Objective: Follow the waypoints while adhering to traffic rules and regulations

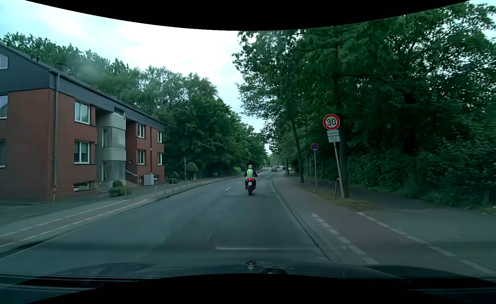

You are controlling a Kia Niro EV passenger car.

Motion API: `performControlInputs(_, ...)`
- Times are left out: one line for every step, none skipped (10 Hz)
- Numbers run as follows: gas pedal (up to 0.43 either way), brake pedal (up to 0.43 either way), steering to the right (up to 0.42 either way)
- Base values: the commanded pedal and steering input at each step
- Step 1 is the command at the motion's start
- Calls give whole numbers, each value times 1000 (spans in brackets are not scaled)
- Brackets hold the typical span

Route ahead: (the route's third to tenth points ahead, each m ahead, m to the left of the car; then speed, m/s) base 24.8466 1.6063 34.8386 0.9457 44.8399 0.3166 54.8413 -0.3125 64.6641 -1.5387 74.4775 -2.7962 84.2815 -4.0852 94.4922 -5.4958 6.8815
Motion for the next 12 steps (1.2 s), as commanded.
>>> performControlInputs(118,0,0)
performControlInputs(118,0,0)
performControlInputs(118,0,0)
performControlInputs(118,0,0)
performControlInputs(130,0,0)
performControlInputs(130,0,1)
performControlInputs(130,0,1)
performControlInputs(130,0,2)
performControlInputs(138,0,2)
performControlInputs(138,0,2)
performControlInputs(138,0,2)
performControlInputs(138,0,1)
